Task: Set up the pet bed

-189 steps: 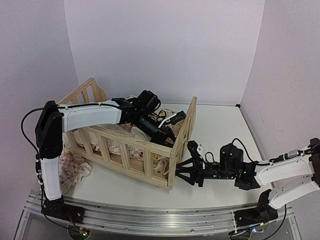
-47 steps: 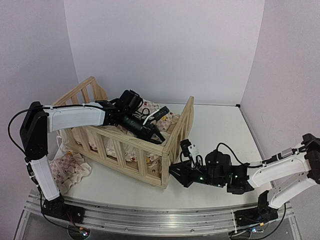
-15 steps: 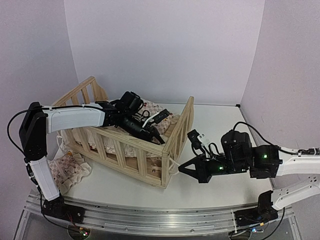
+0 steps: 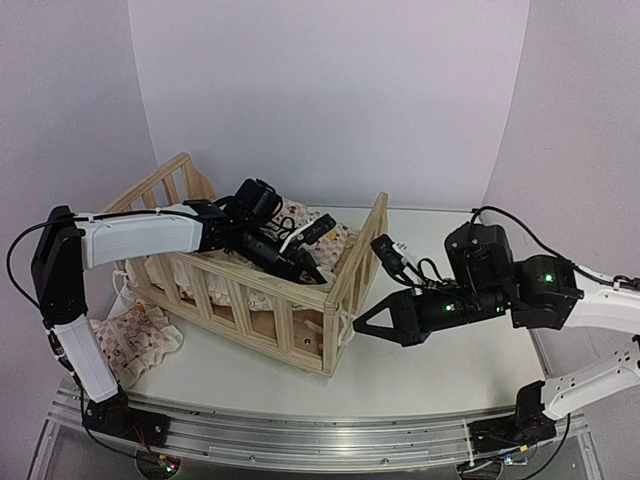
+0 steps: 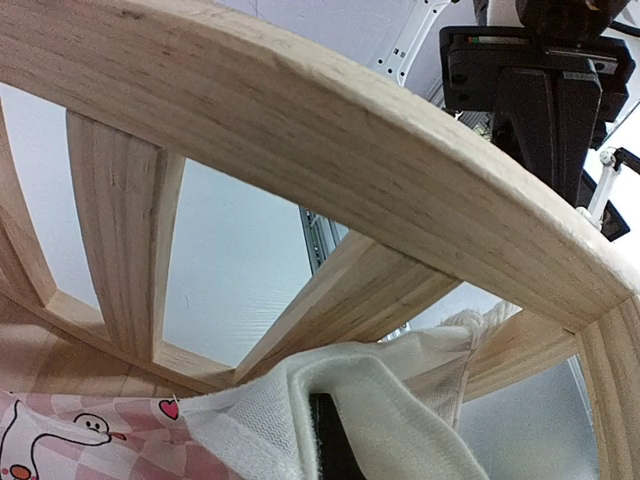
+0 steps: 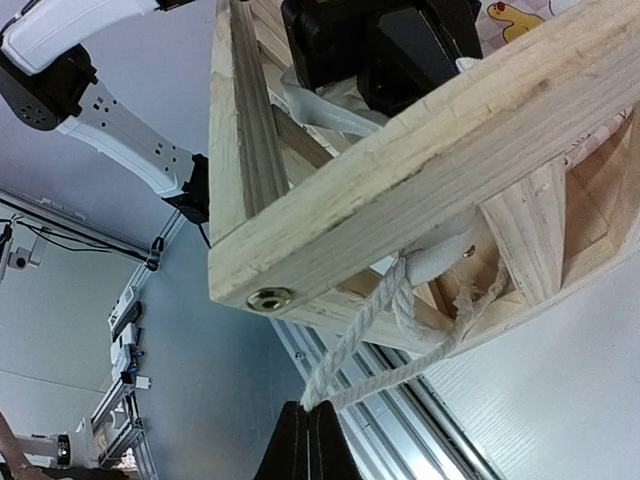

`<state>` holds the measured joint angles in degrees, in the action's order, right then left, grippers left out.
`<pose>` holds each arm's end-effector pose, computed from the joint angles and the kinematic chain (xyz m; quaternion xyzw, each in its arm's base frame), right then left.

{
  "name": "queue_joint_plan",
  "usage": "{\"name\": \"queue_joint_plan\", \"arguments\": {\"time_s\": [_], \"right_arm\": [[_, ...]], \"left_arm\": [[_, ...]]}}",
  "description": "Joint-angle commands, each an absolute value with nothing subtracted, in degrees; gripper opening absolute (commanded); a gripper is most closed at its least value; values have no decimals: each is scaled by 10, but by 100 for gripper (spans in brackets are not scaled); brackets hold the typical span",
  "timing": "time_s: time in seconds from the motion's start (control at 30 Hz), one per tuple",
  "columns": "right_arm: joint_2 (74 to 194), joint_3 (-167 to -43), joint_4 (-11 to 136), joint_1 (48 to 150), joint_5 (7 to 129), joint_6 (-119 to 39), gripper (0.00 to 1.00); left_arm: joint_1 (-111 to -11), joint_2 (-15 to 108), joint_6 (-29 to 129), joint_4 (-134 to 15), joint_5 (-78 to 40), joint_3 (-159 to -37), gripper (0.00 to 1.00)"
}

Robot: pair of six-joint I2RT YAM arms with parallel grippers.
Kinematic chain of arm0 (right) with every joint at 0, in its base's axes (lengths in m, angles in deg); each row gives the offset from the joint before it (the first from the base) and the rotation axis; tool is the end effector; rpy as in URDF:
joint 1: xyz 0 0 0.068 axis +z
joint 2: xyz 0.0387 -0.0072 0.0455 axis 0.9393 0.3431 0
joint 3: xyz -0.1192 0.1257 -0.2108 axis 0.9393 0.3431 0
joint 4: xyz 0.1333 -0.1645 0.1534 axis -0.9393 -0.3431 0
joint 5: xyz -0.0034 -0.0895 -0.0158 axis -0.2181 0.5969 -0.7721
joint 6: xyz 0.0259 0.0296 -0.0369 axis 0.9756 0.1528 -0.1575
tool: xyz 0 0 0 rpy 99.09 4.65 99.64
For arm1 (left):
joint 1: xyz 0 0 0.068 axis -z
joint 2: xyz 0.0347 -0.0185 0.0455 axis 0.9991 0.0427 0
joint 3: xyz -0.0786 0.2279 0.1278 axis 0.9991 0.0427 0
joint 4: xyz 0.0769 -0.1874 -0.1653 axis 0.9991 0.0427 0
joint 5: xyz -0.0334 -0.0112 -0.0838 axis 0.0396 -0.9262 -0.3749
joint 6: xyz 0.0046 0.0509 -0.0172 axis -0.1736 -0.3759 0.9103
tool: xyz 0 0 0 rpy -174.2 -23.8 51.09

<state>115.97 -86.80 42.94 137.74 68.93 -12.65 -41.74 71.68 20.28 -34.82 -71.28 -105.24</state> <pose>0.0901 0.2315 0.3376 -0.2751 0.7997 0.4439 0.2963 0.2463 -0.2976 0.2773 0.5866 0.5714 -0.5309 0.2180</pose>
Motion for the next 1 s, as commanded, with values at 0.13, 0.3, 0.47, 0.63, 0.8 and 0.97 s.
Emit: {"name": "queue_joint_plan", "arguments": {"time_s": [0.13,0.3,0.47,0.63,0.8,0.97], "right_arm": [[1147,-857,377,1380,772,-20,0],[1131,-754,368,1379,895,60,0],[1168,-739,365,1379,956,63,26],[1168,-708,387,1379,947,45,32],[1149,-592,661,1379,817,-48,46],[1191,-525,818,1381,795,-93,56]], "left_arm": [[-427,692,193,-360,-697,-1040,0],[-427,693,199,-371,-700,-1035,0],[-427,691,198,-372,-701,-1034,0],[-426,690,201,-378,-701,-1032,0],[-426,691,203,-383,-703,-1031,0],[-426,690,201,-378,-702,-1035,0]]}}
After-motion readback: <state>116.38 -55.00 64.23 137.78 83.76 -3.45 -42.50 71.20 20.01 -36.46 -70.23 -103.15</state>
